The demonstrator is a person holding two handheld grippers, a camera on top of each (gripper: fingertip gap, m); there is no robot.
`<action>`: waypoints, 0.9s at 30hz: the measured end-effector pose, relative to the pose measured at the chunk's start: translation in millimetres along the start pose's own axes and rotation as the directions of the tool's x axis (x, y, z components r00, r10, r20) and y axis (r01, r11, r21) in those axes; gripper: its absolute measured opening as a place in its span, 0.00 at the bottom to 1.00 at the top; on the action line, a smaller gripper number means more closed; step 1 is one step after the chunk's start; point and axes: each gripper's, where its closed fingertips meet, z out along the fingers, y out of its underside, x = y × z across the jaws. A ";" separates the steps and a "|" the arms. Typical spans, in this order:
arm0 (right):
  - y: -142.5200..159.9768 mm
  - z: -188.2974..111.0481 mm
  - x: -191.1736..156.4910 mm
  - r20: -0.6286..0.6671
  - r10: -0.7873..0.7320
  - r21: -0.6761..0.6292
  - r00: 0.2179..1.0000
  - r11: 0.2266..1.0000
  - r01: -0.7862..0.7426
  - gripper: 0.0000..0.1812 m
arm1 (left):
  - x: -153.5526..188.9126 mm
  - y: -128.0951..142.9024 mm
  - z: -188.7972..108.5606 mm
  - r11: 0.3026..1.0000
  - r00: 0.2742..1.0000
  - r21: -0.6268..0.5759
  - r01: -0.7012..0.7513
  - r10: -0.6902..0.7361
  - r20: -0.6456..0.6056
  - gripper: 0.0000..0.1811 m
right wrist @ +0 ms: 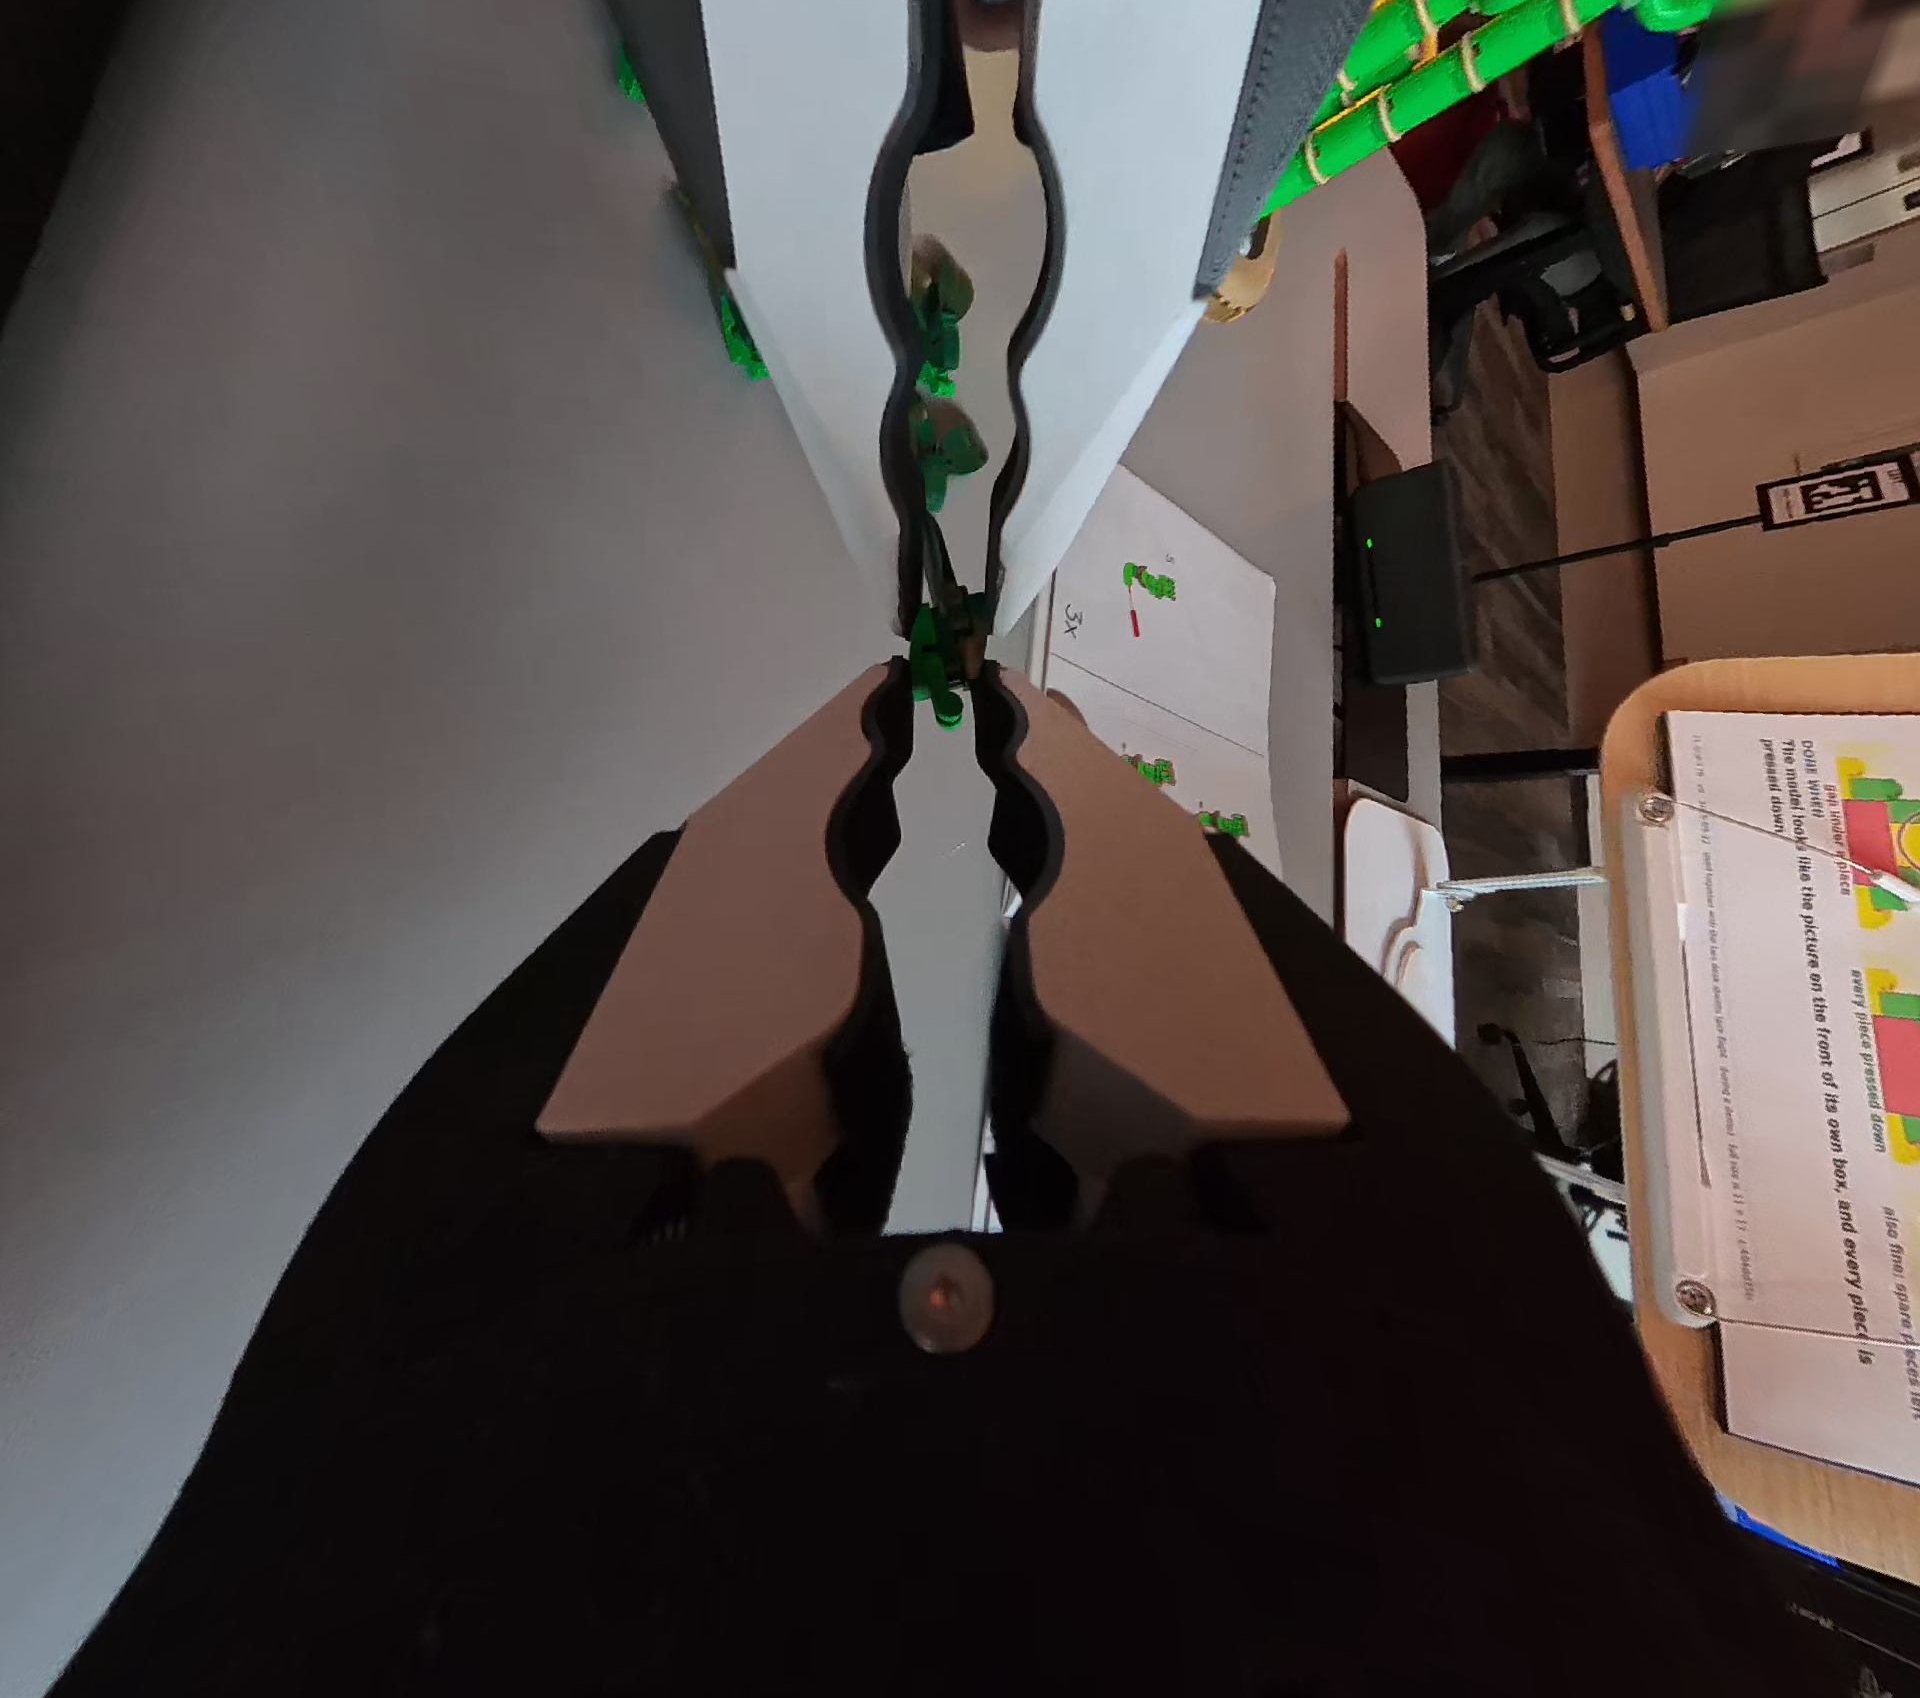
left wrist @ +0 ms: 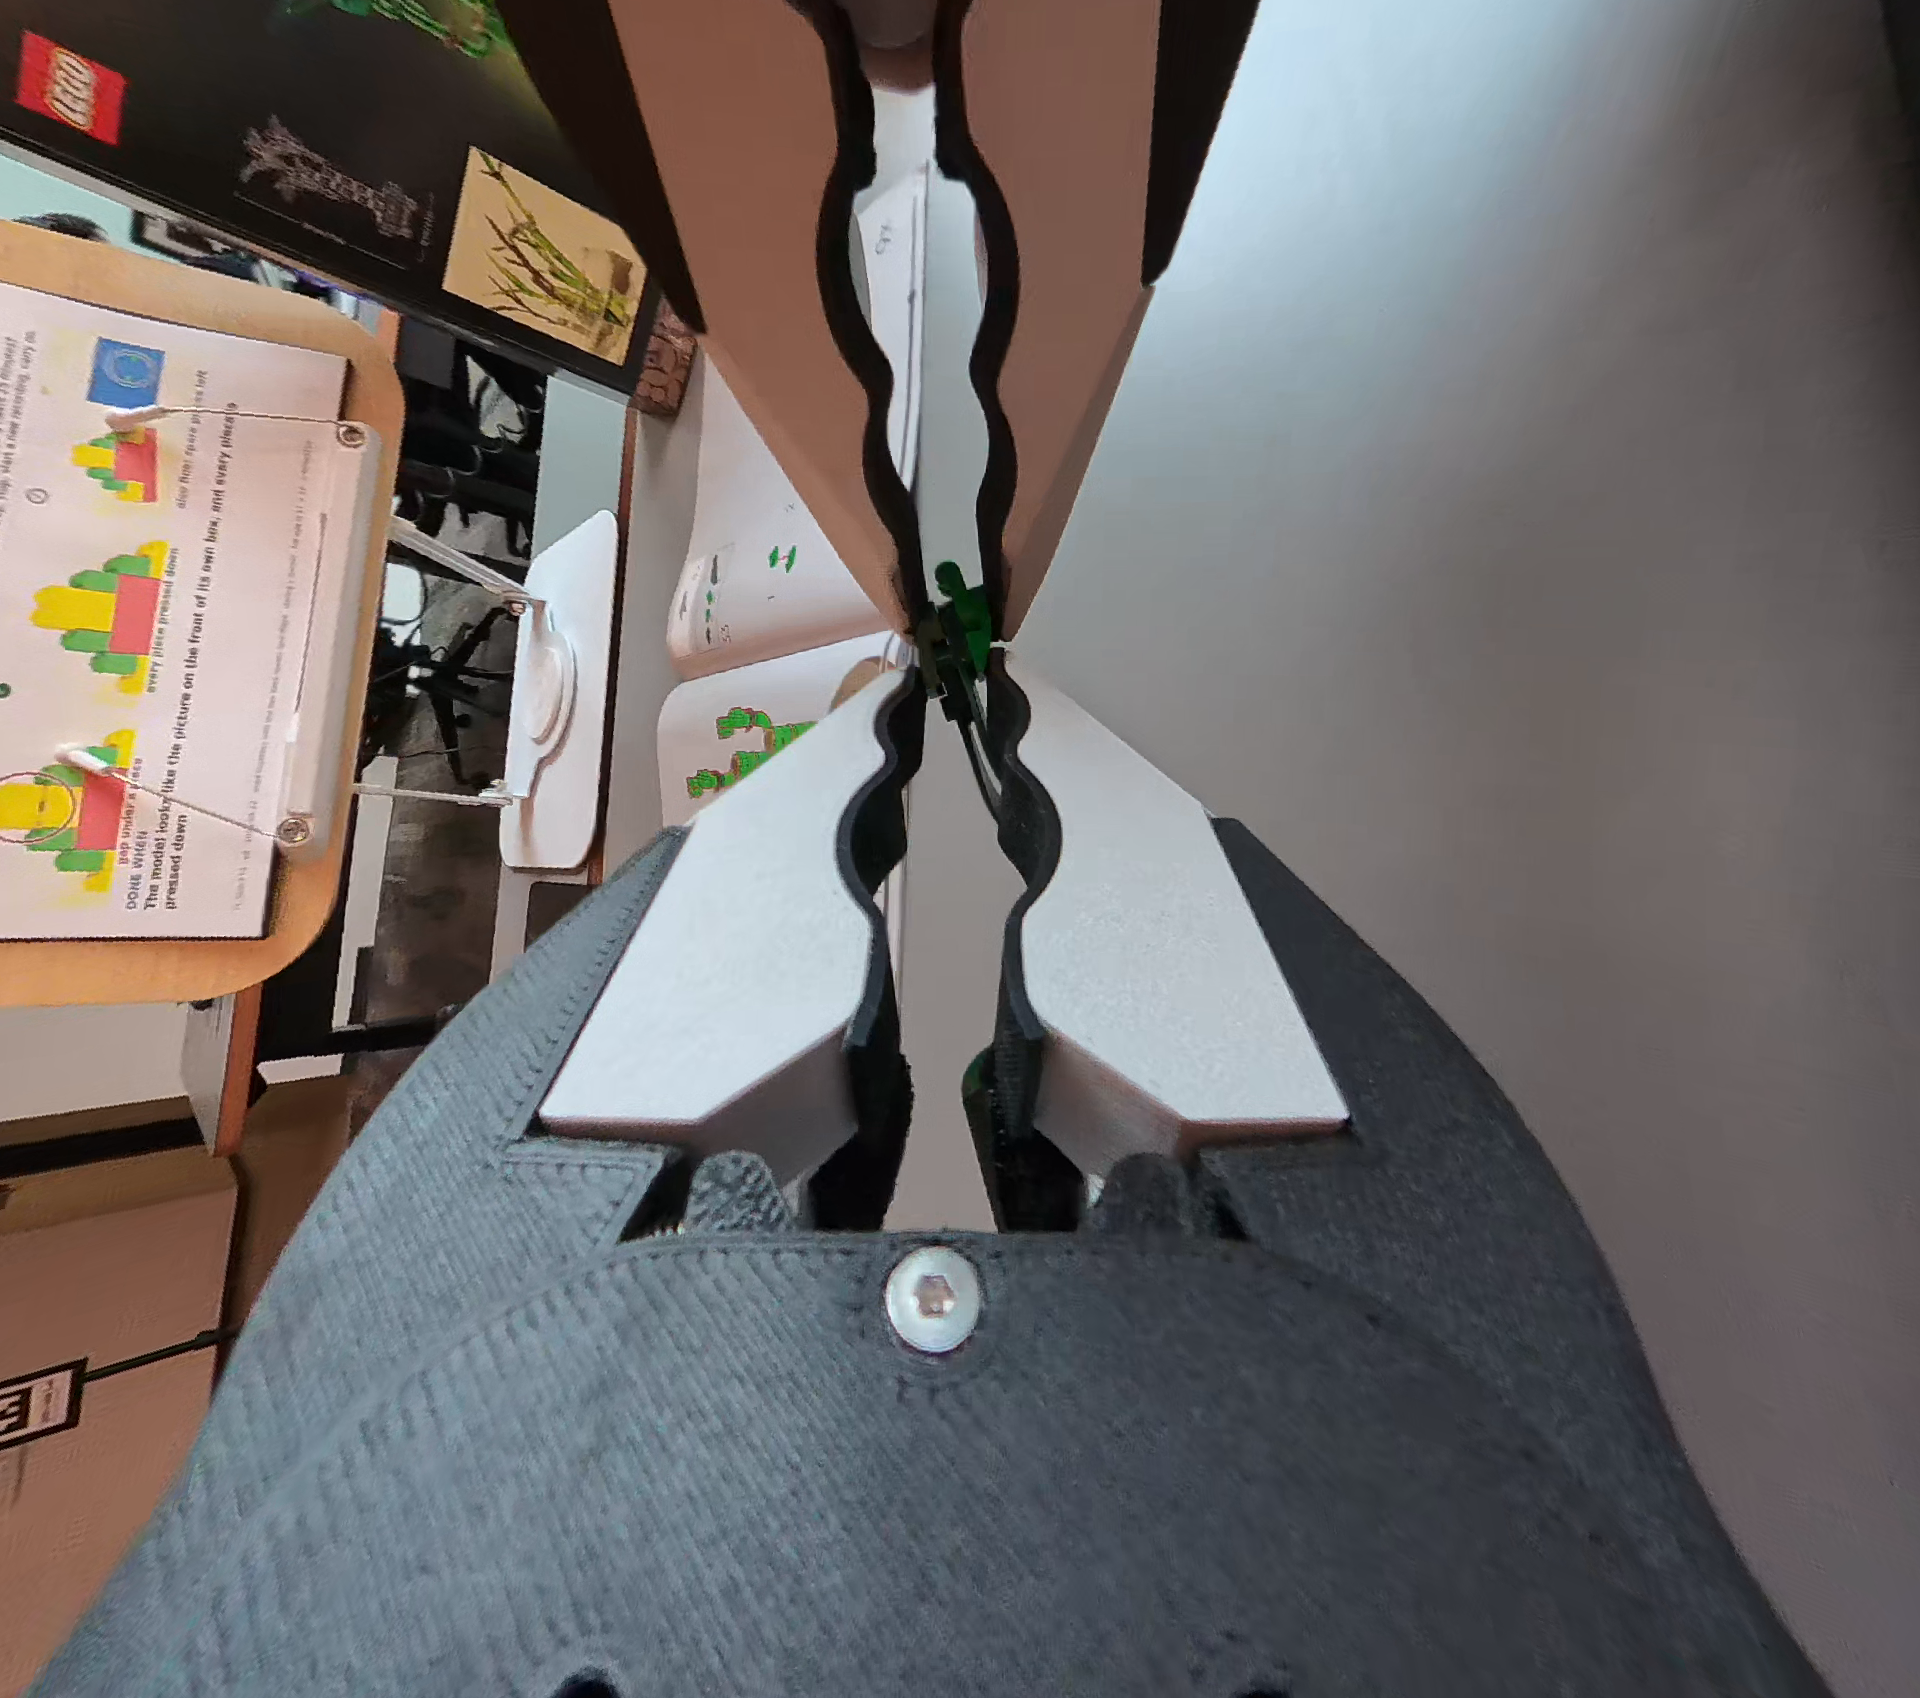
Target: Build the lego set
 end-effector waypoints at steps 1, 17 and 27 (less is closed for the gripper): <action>1.0 1.1 -1.4 0.009 0.006 -0.008 1.000 1.000 -0.006 0.05 | 1.3 1.1 1.0 1.000 1.000 -0.009 -0.004 0.004 -0.007 0.05; -1.3 -0.7 11.2 -0.025 0.067 0.049 0.997 0.997 -0.066 0.06 | -11.8 0.3 -3.4 0.997 0.996 0.055 0.063 -0.066 0.057 0.06; -6.8 -46.6 96.4 -0.507 0.272 0.243 0.818 0.955 -0.167 0.06 | -90.6 -20.4 -57.8 0.427 0.582 0.496 0.756 -0.786 -0.210 0.11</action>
